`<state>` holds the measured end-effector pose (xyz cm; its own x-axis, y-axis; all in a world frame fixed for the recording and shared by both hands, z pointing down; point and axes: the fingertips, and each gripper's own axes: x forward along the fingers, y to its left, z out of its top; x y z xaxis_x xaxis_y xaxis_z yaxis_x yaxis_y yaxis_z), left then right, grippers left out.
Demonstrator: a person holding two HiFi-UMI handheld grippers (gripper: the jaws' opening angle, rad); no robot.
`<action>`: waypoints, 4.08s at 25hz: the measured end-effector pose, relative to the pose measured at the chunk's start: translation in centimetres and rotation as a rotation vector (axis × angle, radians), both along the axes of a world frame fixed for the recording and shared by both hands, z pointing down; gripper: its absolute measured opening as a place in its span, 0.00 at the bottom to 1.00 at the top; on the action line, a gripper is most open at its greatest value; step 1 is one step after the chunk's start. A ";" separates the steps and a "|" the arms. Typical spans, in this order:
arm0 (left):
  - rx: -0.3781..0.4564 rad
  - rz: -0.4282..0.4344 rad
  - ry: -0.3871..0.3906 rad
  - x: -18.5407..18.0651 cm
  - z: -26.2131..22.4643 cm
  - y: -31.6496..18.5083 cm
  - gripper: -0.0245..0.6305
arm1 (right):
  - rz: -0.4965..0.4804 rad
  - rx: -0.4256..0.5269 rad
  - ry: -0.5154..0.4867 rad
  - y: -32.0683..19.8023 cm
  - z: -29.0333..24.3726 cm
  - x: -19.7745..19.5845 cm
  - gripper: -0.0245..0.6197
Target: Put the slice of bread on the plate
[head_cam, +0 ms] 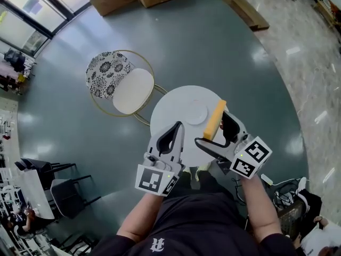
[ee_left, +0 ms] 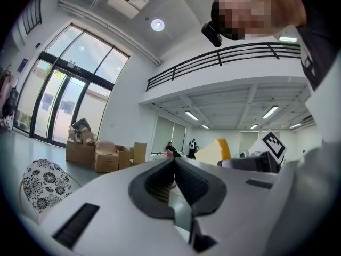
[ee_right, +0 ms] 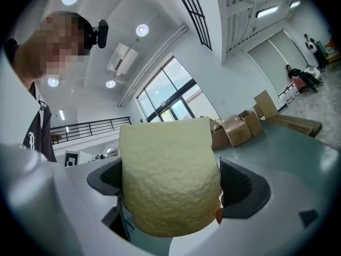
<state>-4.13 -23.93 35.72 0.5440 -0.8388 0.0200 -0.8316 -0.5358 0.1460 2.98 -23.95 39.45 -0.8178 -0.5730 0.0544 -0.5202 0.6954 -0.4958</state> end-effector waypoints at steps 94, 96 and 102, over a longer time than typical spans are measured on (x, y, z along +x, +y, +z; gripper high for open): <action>-0.142 0.091 0.024 -2.0 13.1 -10.3 0.04 | -0.014 -0.171 0.361 -10.0 18.0 -4.4 0.60; -0.147 0.088 0.019 -1.4 11.5 -9.5 0.04 | 0.006 -0.136 0.323 -9.4 14.9 -4.0 0.50; -0.157 0.071 0.021 0.1 7.5 -7.4 0.04 | 0.069 -0.052 0.274 -7.4 7.7 -2.9 0.15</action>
<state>-4.07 -31.30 43.20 0.6032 -0.7859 0.1359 -0.7886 -0.5622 0.2491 0.10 -31.35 47.14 -0.7274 -0.6176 0.2989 -0.6852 0.6308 -0.3641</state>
